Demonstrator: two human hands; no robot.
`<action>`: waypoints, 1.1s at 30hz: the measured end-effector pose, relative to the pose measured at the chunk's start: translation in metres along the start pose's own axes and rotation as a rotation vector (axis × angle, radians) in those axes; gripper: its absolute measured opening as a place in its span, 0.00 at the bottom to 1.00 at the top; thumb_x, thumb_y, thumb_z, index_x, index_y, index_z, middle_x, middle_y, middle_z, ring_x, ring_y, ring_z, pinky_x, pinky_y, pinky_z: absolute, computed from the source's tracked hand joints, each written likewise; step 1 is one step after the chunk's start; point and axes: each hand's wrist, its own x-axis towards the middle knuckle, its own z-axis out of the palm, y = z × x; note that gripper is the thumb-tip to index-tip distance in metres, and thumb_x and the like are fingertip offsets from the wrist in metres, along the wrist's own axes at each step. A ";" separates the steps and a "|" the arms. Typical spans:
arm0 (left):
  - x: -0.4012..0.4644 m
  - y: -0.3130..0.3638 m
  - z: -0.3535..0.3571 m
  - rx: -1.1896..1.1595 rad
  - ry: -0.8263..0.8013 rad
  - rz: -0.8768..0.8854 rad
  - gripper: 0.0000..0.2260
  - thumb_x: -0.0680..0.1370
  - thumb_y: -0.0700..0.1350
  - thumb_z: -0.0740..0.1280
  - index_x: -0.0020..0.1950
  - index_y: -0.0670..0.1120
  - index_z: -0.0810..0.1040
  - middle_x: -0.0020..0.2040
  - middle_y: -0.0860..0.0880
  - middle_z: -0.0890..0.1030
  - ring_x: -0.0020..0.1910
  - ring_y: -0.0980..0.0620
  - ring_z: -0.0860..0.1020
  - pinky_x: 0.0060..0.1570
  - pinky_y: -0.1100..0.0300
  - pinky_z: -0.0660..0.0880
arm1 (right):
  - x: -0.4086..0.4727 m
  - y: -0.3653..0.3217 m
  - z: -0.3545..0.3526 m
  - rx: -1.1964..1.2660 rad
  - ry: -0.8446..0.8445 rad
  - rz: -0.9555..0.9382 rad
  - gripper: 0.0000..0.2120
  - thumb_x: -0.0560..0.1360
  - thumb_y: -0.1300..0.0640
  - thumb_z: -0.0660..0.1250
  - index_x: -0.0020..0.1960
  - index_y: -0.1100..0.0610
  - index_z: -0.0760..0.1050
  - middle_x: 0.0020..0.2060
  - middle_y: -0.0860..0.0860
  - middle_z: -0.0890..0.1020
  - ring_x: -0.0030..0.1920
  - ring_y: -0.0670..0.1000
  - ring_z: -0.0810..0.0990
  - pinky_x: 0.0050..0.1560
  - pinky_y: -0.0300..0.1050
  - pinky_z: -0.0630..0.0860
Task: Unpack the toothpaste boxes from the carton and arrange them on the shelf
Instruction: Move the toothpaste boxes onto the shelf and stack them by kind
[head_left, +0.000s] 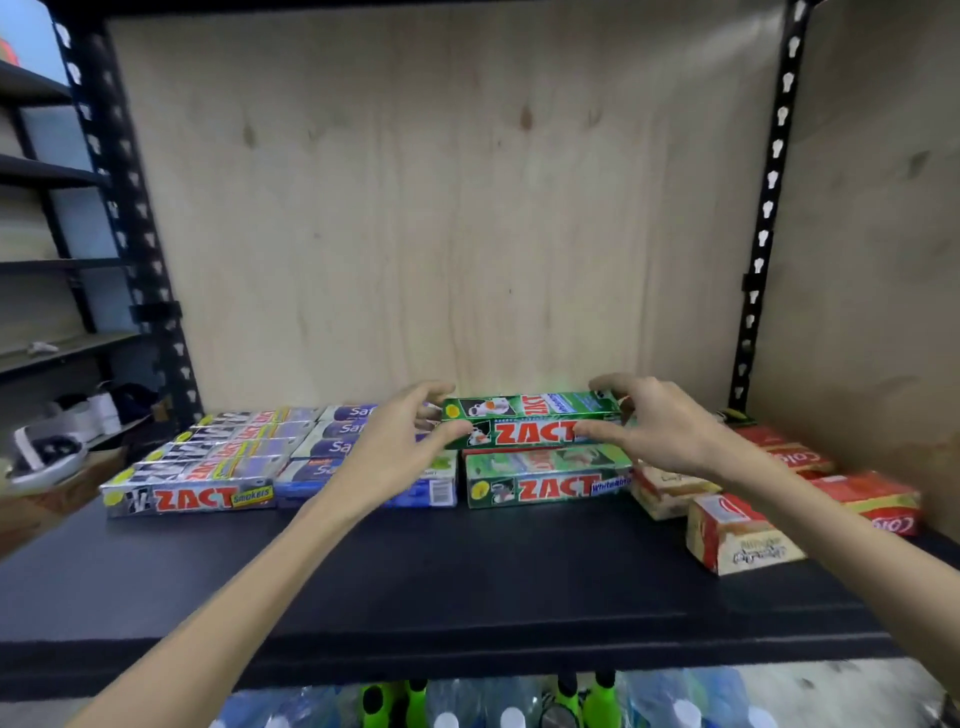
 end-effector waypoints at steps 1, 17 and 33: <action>0.013 -0.003 0.005 0.017 -0.011 0.005 0.21 0.77 0.50 0.73 0.68 0.49 0.76 0.58 0.55 0.80 0.53 0.63 0.78 0.47 0.79 0.70 | 0.012 0.006 0.001 -0.003 -0.012 0.008 0.33 0.74 0.40 0.71 0.73 0.55 0.71 0.67 0.52 0.78 0.55 0.47 0.76 0.54 0.41 0.72; 0.096 -0.061 0.045 0.128 -0.204 -0.136 0.13 0.76 0.57 0.72 0.57 0.52 0.81 0.52 0.60 0.81 0.52 0.66 0.77 0.44 0.75 0.67 | 0.097 0.073 0.036 0.146 -0.247 0.116 0.25 0.74 0.39 0.71 0.67 0.46 0.72 0.59 0.46 0.77 0.54 0.45 0.78 0.51 0.41 0.78; 0.092 -0.056 0.044 0.130 -0.248 -0.209 0.13 0.78 0.52 0.72 0.62 0.53 0.80 0.61 0.55 0.78 0.61 0.59 0.73 0.55 0.63 0.66 | 0.091 0.076 0.054 0.144 -0.249 0.137 0.20 0.76 0.40 0.69 0.65 0.46 0.72 0.56 0.47 0.80 0.53 0.46 0.81 0.51 0.45 0.82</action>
